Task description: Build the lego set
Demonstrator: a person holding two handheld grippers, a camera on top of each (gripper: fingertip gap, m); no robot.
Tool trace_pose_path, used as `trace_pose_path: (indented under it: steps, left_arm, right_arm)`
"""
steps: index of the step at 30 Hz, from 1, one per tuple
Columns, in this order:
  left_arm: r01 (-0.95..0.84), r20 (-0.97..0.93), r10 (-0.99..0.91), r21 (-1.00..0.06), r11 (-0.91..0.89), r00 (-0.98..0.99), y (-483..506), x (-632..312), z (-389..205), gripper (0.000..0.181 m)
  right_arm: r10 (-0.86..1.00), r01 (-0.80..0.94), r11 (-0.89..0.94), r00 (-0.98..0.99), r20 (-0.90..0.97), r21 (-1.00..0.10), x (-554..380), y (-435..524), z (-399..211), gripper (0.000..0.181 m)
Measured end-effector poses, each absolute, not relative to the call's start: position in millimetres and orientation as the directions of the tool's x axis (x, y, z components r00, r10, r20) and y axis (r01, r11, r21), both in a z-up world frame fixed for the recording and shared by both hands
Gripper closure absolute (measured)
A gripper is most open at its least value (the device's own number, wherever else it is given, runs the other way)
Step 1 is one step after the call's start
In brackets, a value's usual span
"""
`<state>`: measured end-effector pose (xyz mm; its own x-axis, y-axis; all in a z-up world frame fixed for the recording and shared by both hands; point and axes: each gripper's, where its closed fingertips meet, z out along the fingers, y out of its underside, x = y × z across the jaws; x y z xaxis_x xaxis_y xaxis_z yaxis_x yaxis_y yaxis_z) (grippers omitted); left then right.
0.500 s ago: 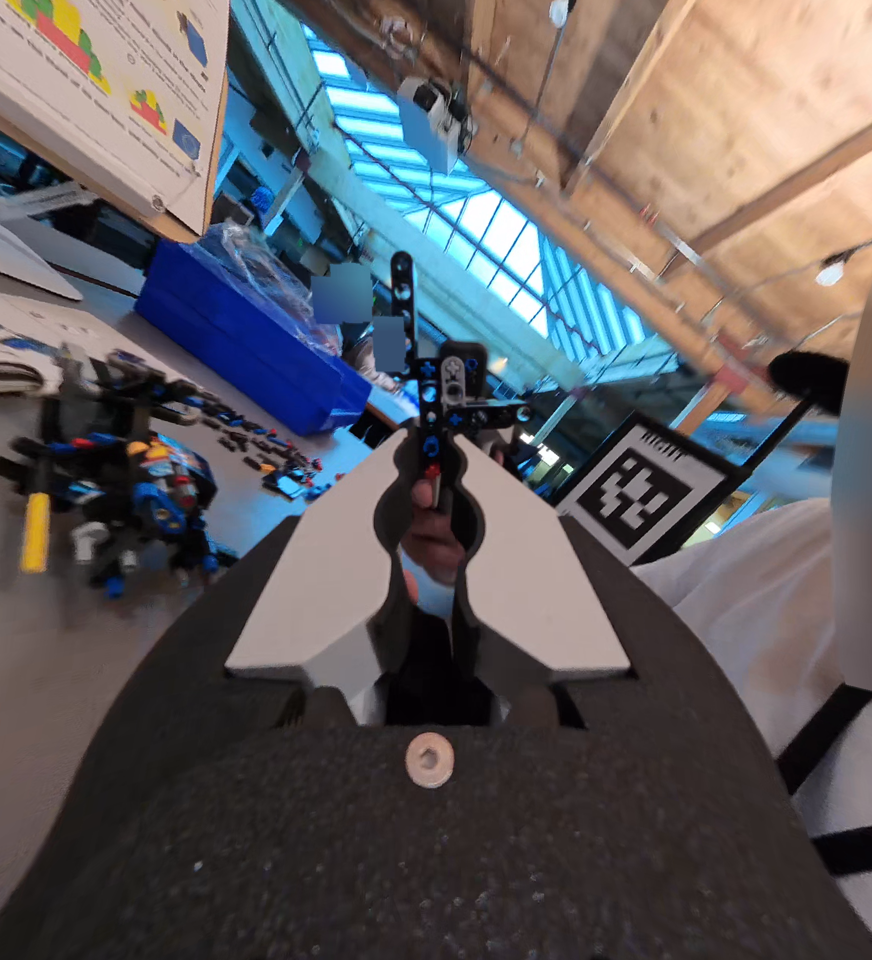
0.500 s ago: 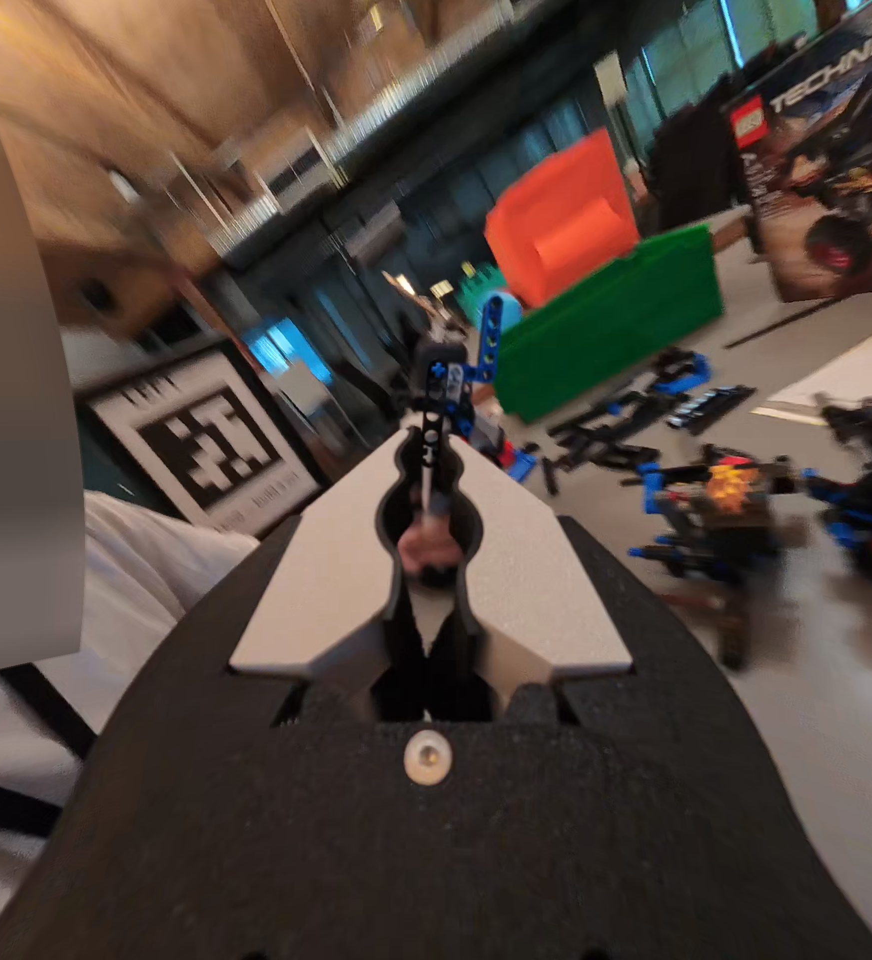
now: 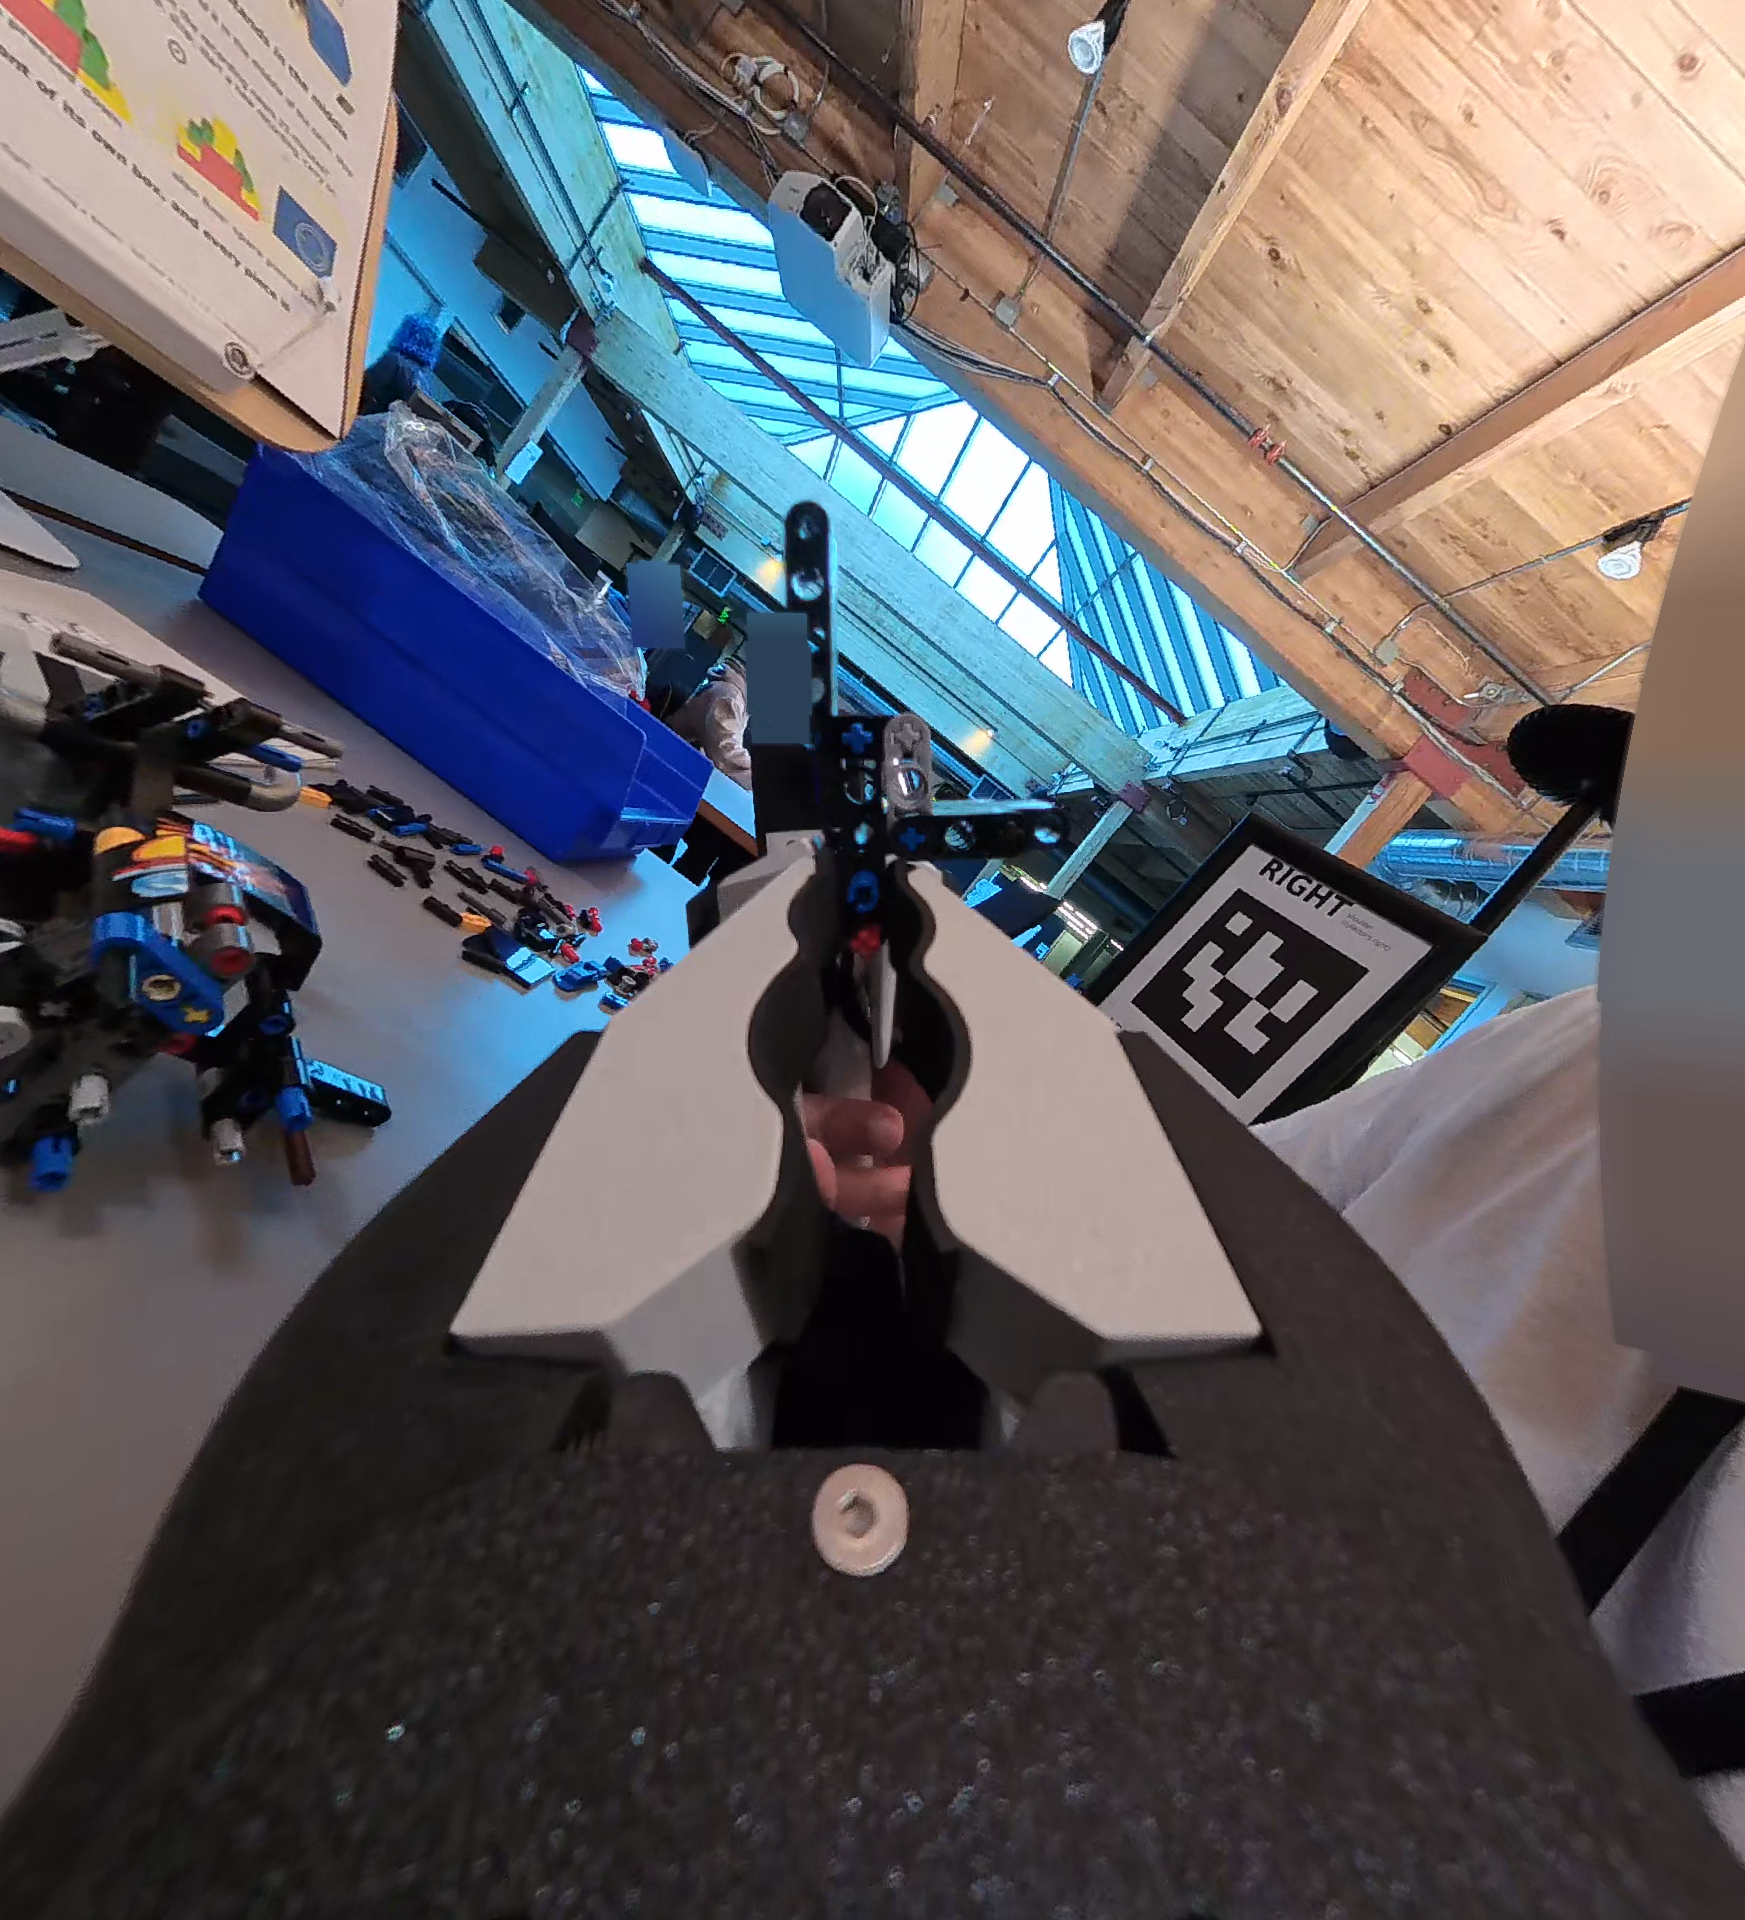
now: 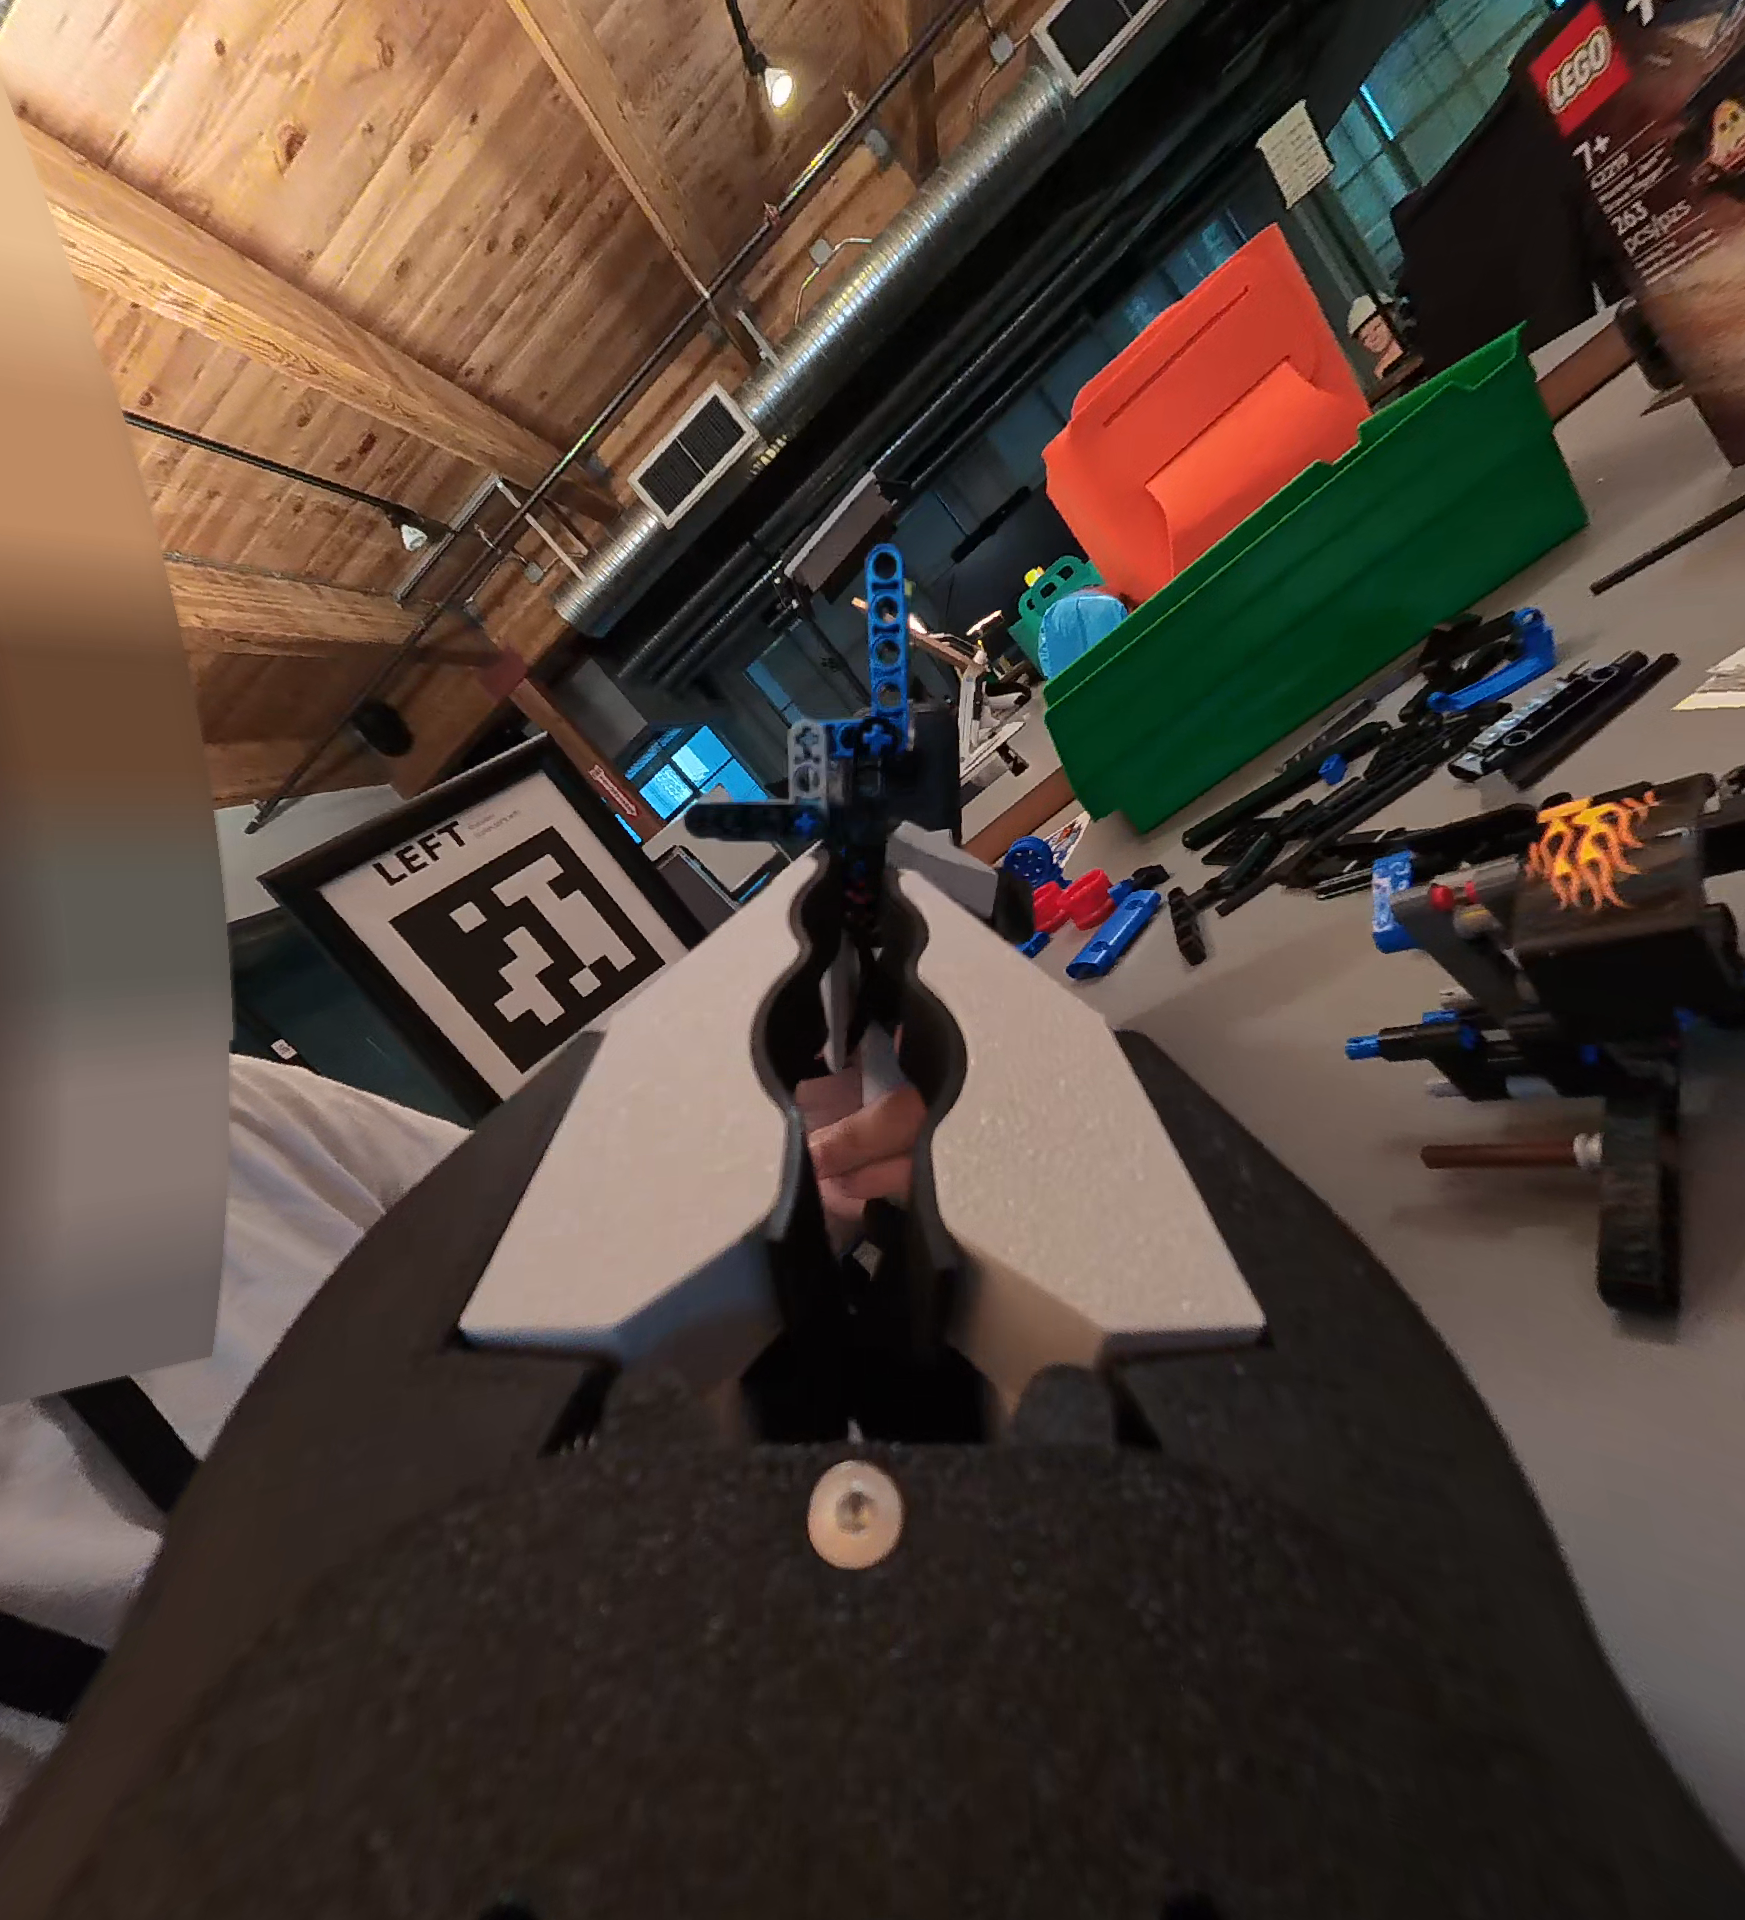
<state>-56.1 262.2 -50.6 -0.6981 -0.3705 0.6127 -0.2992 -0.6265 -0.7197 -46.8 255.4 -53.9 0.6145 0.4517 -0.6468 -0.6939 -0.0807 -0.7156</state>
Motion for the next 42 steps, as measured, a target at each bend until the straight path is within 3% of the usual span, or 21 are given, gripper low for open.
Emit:
trace_pose_path:
  steps: [28, 42]
  left_arm:
    - [-0.265, 0.611, -0.407, -0.721, -0.64, -0.679, 259.9, -55.4, -52.2, 0.176]
    - [-0.307, 0.599, -0.42, -0.756, -0.578, -0.682, 256.3, -57.1, -58.4, 0.175]
  right_arm:
    - [0.477, -0.705, -0.102, 0.584, -0.657, -0.701, -49.4, 253.1, -53.4, 0.176]
    - [0.43, -0.581, -0.138, 0.694, -0.577, -0.802, -51.0, 250.8, -61.5, 0.176]
